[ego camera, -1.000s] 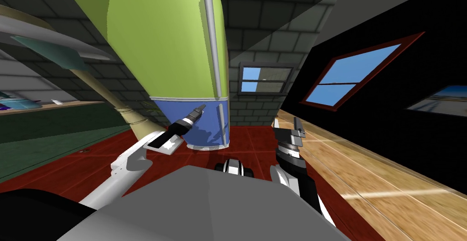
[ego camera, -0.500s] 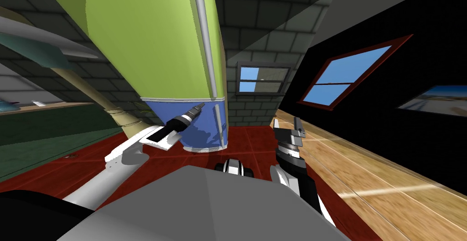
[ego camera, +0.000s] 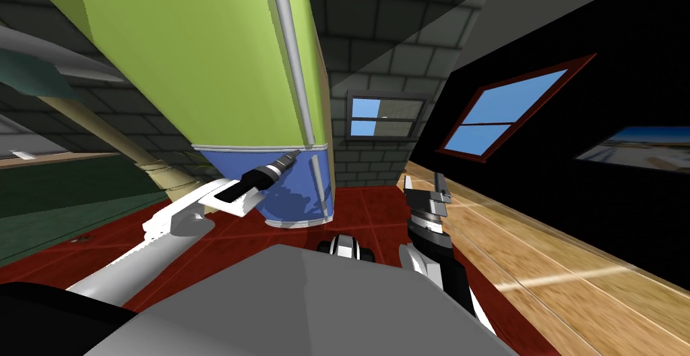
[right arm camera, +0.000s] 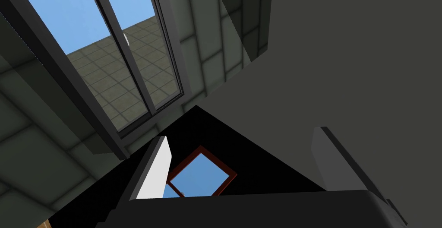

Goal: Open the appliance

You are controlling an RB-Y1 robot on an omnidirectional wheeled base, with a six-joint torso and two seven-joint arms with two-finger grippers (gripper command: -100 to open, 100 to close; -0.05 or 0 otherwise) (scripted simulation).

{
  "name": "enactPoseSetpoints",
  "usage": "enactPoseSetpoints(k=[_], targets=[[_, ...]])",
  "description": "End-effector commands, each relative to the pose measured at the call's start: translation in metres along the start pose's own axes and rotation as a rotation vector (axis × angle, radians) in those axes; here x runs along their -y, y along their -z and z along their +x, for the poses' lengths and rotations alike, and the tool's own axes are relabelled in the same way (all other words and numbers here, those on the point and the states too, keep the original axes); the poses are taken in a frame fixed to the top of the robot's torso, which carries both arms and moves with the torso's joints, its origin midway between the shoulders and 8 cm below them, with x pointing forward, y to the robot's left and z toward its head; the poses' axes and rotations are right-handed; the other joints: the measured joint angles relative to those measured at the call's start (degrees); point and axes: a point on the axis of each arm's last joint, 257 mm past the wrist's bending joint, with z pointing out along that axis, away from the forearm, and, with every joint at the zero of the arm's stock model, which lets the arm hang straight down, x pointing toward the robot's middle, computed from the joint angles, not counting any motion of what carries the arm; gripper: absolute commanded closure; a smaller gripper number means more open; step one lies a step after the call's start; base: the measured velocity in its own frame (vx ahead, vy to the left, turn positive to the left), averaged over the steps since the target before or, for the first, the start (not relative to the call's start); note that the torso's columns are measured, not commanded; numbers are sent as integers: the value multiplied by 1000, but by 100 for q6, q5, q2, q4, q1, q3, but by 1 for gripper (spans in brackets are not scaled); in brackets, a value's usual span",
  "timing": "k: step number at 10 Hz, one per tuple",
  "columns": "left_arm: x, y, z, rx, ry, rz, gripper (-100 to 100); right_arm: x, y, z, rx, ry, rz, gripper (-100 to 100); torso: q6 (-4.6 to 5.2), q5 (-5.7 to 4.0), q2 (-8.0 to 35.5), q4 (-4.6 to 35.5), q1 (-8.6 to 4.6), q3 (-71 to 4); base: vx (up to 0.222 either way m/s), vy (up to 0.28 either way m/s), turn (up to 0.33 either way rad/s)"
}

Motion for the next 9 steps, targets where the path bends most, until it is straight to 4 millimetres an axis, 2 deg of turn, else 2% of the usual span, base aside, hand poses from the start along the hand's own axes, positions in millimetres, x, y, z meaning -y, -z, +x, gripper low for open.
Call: enactPoseSetpoints(k=[1,4,9], targets=[[-2,-4,-11,9,-29,-36,-100,0,0,0,0,0,0,0,-1,2,2,1,8,2,45,-35,-40],[1,-6,-25,22,-66,-67,-100,0,0,0,0,0,0,0,-1,2,-3,-1,6,-2,50,-47,-34],[17,-7,-50,53,-140,-107,-100,0,0,0,0,0,0,0,-1,2,1,0,7,1,60,-55,-42]])
